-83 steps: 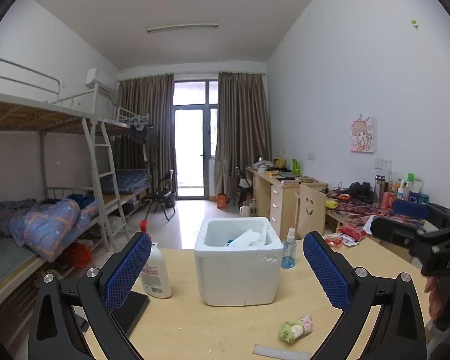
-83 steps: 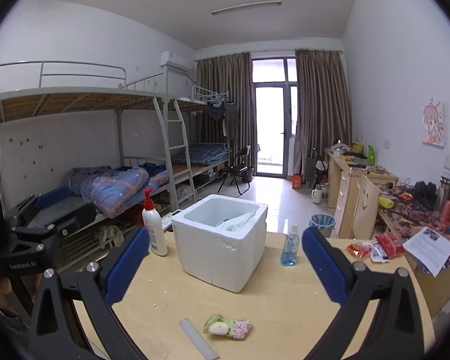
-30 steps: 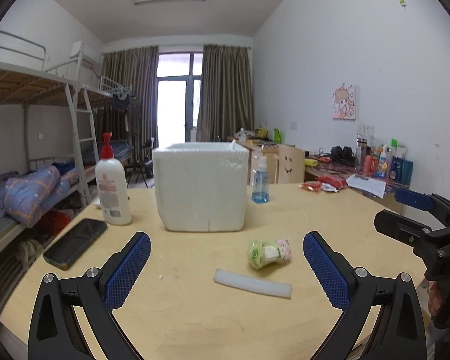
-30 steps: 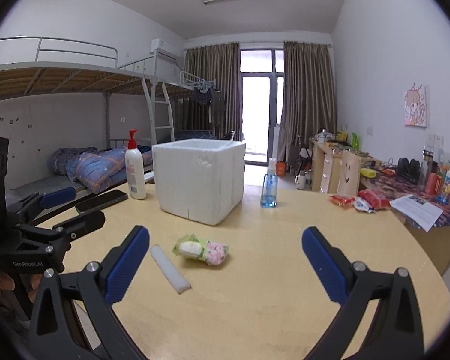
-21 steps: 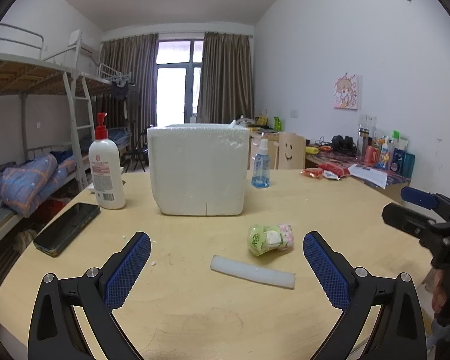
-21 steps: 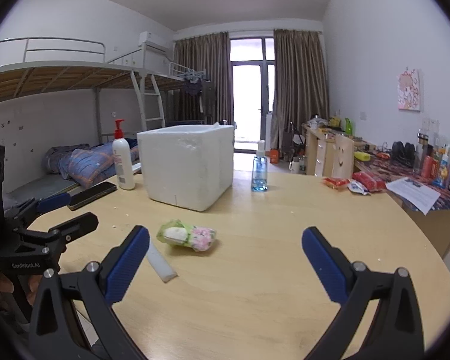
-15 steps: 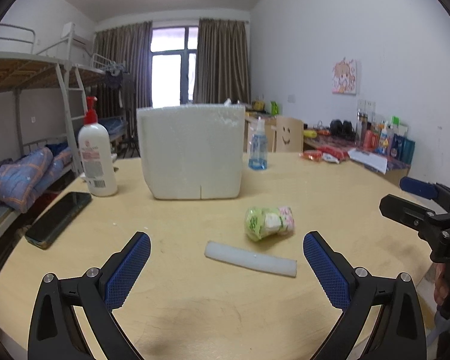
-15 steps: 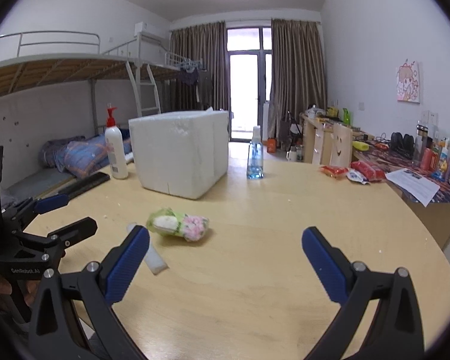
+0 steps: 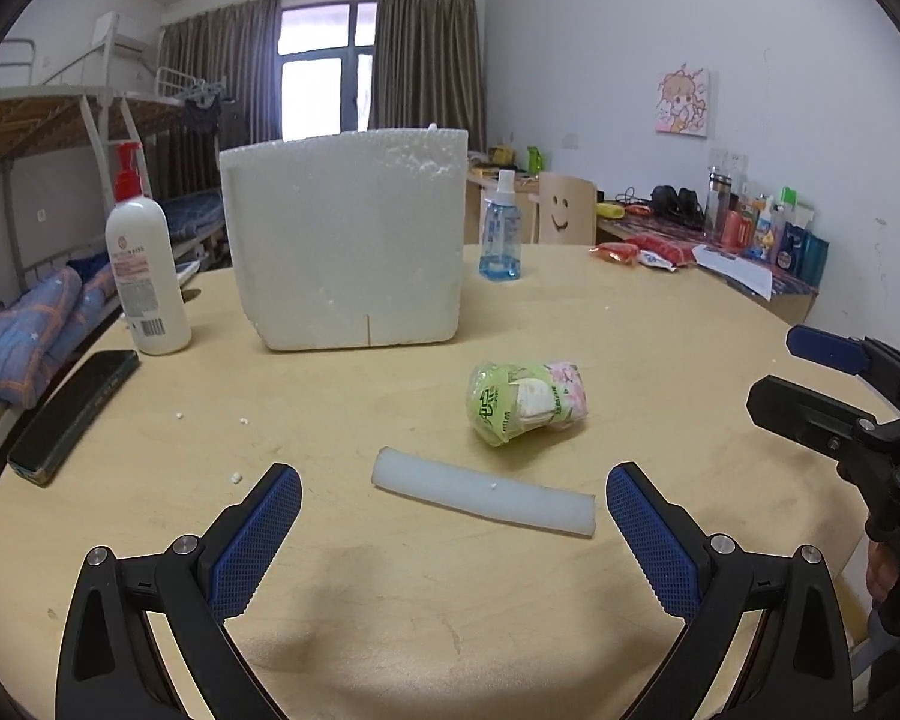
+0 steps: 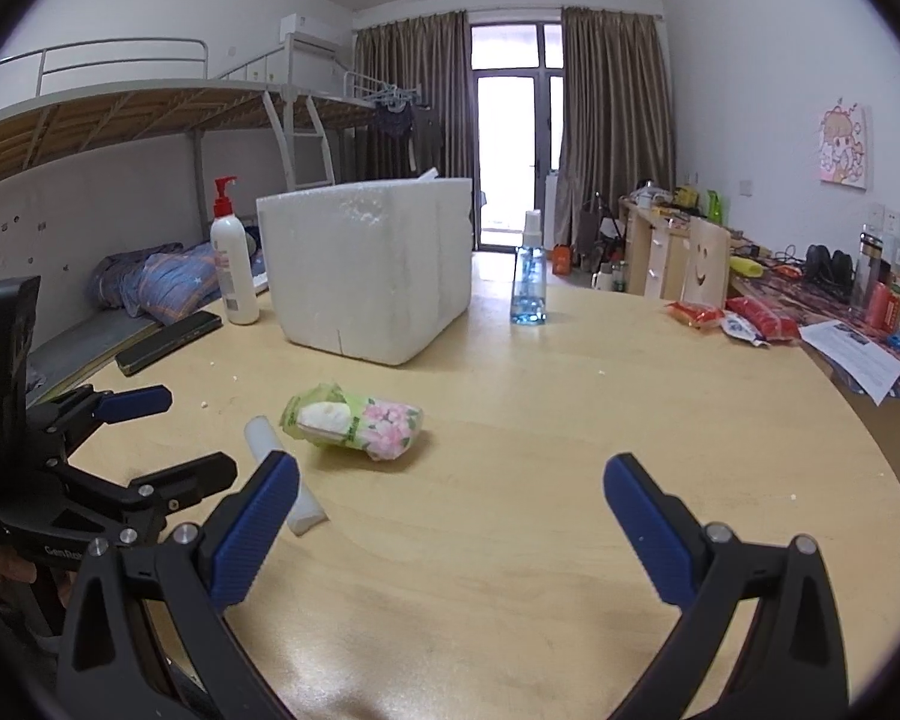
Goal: Organize soft objects
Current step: 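Move both tools back toward the white plastic strip and cotton pad pack, then grasp the white plastic strip with the left tool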
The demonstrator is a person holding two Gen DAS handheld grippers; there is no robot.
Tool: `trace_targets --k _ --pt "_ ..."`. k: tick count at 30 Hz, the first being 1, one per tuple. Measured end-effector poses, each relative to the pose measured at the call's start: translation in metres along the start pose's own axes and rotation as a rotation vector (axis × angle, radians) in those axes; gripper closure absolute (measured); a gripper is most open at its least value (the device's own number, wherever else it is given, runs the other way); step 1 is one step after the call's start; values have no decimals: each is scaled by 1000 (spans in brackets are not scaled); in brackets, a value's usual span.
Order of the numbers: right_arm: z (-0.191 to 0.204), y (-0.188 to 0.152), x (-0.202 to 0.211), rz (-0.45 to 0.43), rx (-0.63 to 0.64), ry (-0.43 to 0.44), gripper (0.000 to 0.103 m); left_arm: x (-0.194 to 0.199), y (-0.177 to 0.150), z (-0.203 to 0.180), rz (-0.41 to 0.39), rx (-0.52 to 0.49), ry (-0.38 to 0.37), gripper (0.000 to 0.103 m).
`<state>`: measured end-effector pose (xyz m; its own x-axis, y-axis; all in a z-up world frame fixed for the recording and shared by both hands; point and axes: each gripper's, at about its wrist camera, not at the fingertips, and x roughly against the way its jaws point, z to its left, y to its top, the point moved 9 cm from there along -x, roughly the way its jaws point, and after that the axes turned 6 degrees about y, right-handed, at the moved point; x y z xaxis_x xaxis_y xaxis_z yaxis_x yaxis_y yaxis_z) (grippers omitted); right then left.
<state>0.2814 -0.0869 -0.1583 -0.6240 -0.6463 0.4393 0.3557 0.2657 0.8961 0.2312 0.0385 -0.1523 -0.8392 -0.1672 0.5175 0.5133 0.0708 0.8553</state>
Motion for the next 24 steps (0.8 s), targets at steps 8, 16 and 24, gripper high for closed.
trace_targets --k 8,16,24 --pt "-7 2 -9 29 5 32 0 -18 0 0 79 43 26 1" --pt "-16 2 -17 57 27 107 0 -28 -7 -8 144 92 115 3" --pt "-24 6 -23 71 53 170 0 -41 -12 -12 223 194 199 23"
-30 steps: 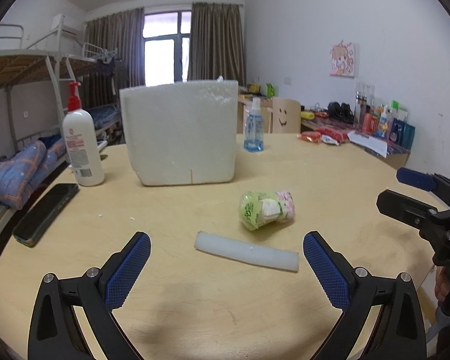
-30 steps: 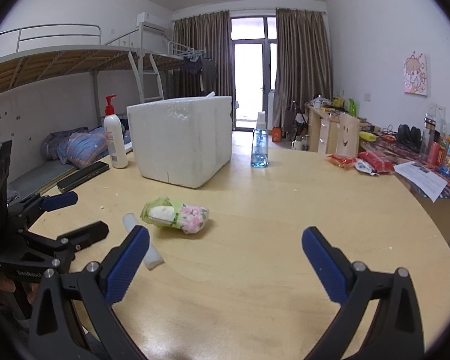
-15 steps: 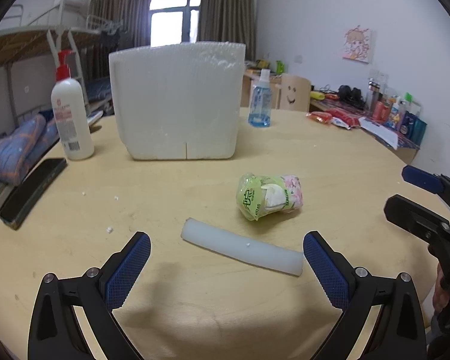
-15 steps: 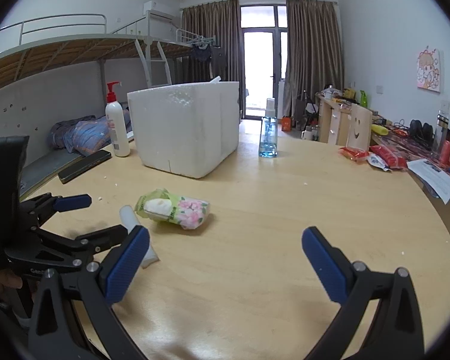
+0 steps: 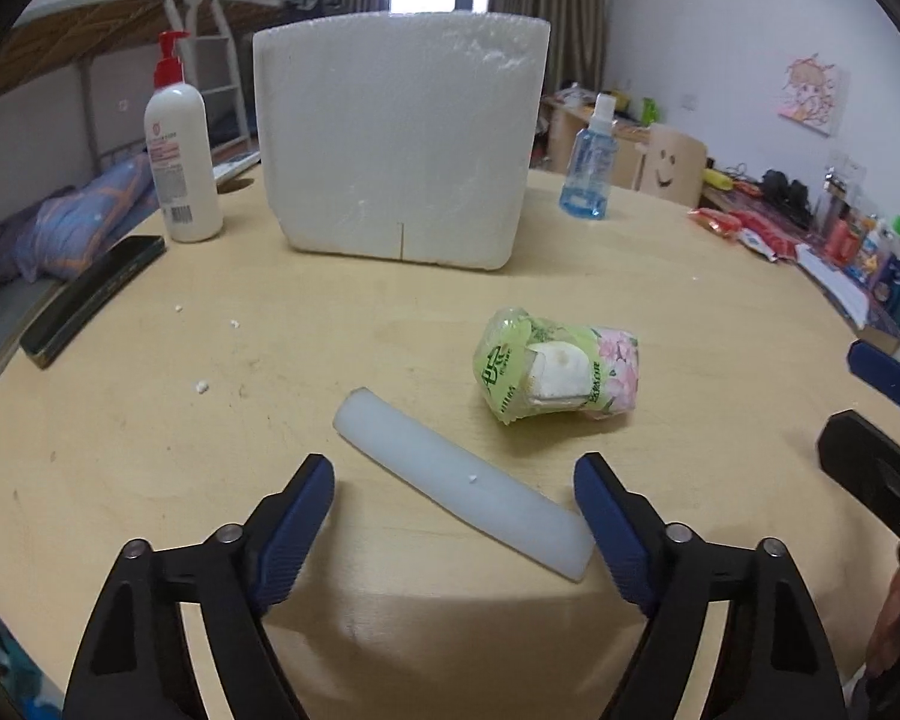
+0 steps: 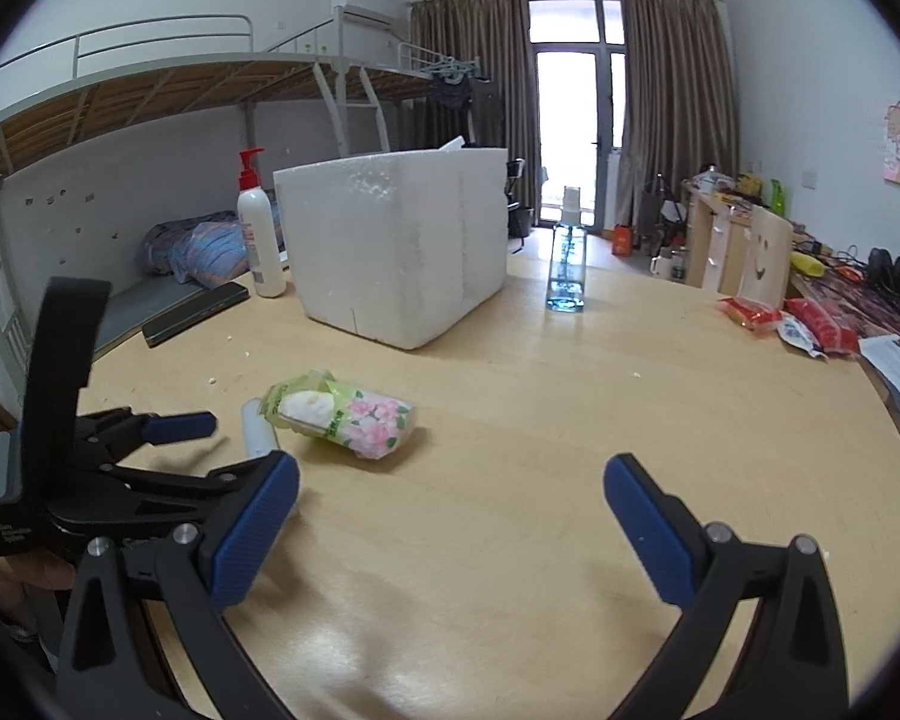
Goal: Organize soft objects
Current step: 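Grasp the white plastic strip with the left tool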
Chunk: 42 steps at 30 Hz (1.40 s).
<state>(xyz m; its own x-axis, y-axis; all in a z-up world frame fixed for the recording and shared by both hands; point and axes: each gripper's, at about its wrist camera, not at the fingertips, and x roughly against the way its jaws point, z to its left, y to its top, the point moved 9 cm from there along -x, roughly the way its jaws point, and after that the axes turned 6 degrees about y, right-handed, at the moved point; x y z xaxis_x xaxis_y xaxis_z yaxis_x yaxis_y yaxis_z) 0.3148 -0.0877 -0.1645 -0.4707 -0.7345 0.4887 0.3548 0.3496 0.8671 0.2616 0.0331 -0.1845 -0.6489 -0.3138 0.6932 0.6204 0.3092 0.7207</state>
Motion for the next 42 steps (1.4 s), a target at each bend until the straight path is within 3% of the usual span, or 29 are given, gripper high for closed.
trace_targets --k 14,18,20,25,42 --pt "2 9 -18 71 30 94 0 -8 -1 -4 33 53 114 53" --pt "6 14 -22 89 51 108 0 -9 2 2 29 100 113 68" --pt "6 16 -23 93 53 114 0 -9 2 0 26 86 113 72" --pt "10 17 -23 91 62 125 0 -8 6 5 6 87 109 93" --pt "30 15 -50 173 79 162 0 5 11 25 -27 35 57 96"
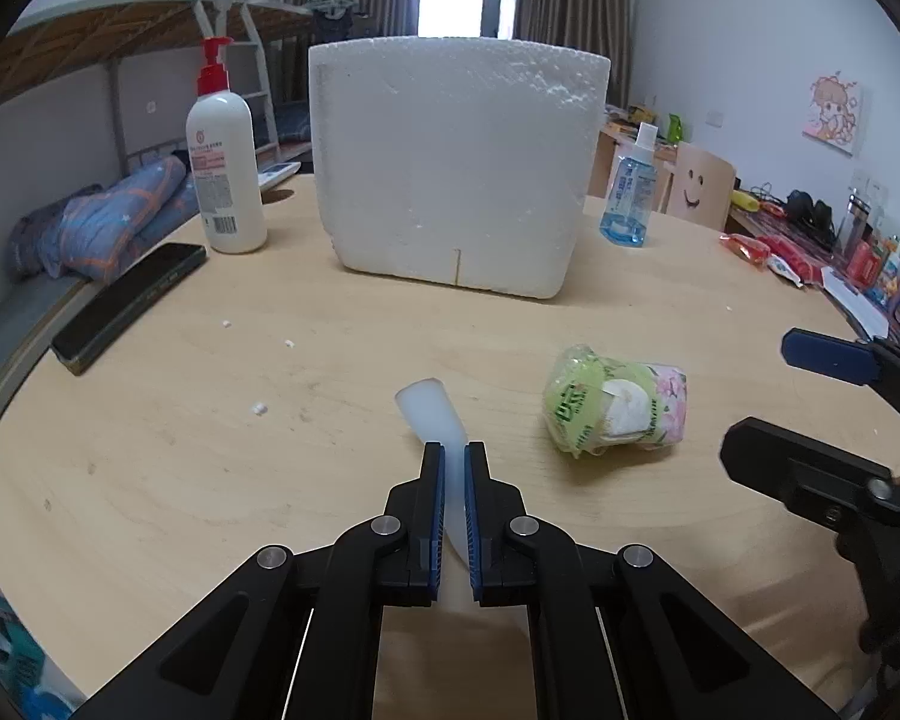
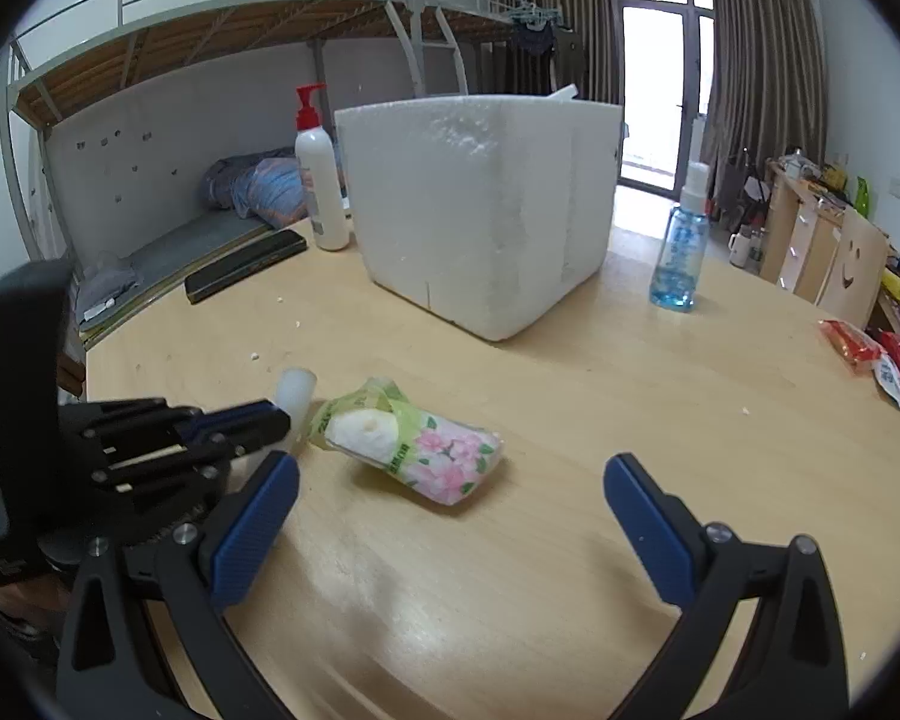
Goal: Organize soft objects
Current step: 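Grasp the white plastic strip with the left tool, then grasp the cotton pad pack with the right tool while the left tool holds the strip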
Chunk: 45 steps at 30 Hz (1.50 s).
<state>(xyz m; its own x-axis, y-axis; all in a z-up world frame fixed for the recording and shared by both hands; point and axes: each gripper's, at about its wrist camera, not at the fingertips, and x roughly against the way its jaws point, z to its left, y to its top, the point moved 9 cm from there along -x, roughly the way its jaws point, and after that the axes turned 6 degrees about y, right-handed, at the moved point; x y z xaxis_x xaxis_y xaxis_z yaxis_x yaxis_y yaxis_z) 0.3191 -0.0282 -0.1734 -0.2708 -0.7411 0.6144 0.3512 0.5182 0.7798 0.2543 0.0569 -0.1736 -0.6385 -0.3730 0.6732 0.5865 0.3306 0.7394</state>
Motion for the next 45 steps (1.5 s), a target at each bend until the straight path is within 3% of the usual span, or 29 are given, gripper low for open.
trace_targets --k 7,21,24,28,32,34,36,45 --pt "6 2 -16 40 11 7 0 2 1 18 1 -40 8 96" --pt "17 5 -51 148 51 -14 0 -4 -5 25 32 -92 -81 92" --pt "18 5 -57 164 56 -18 0 -3 -4 25 28 -95 -85 80" --pt "19 6 -61 176 74 -21 0 -1 -7 24 41 -87 -97 53" --pt "18 3 -63 192 74 -9 6 1 -11 25 49 -67 -95 48" --pt "17 1 -63 202 74 -2 10 2 -12 25 54 -61 -93 39" --pt "15 -1 -63 212 73 4 23 4 -12 24 51 -56 -95 38" --pt "13 -4 -66 225 96 26 32 5 -17 16 71 -50 -65 36"
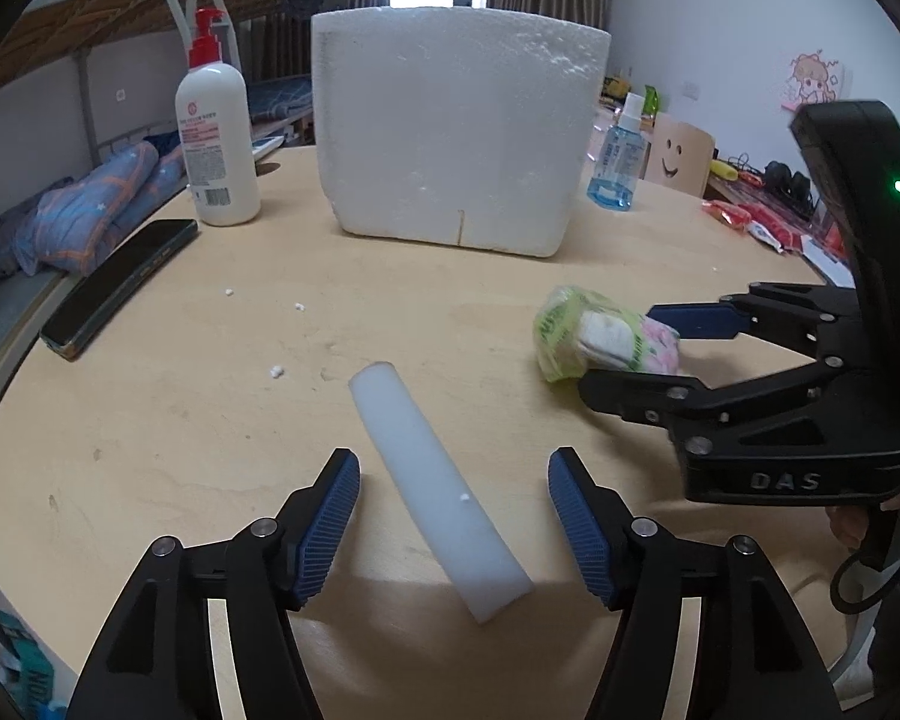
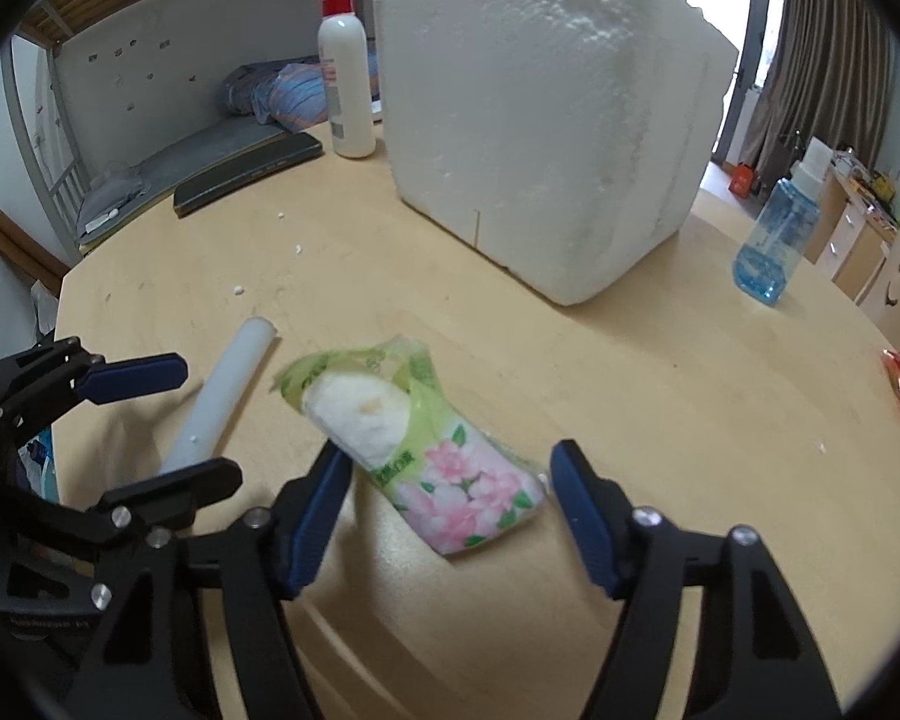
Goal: Organize soft objects
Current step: 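Grasp the cotton pad pack with the right tool while the left tool holds the strip, then lift the strip and cotton pad pack and carry both over the foam box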
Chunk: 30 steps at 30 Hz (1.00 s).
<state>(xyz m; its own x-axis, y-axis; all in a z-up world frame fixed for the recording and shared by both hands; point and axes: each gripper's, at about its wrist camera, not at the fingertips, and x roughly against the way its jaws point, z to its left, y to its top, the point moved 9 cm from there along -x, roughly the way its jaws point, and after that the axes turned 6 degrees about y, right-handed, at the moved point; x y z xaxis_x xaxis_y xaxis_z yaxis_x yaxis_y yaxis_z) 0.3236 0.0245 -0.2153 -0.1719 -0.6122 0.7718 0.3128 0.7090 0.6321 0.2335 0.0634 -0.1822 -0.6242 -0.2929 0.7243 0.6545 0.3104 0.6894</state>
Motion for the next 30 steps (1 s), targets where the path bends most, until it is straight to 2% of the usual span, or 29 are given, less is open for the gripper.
trace_targets --k 4,5,6,11,23,25,30 --pt "0 -2 -4 18 6 11 43 -1 -4 -8 13 -9 -9 34" --pt "-1 -3 -4 21 -3 18 50 -2 -5 -8 14 -6 -4 34" --pt "-2 -3 -4 24 -10 20 53 -2 -6 -7 20 1 1 34" --pt "-9 -5 11 -3 -44 24 60 -2 -9 -5 33 27 13 32" --pt "-12 -23 61 -111 -85 29 60 5 -15 -4 33 92 127 32" --pt "-11 -25 67 -129 -85 33 60 6 -18 -5 40 107 147 42" --pt "-12 -32 80 -166 -86 39 60 7 -20 -11 34 119 178 50"
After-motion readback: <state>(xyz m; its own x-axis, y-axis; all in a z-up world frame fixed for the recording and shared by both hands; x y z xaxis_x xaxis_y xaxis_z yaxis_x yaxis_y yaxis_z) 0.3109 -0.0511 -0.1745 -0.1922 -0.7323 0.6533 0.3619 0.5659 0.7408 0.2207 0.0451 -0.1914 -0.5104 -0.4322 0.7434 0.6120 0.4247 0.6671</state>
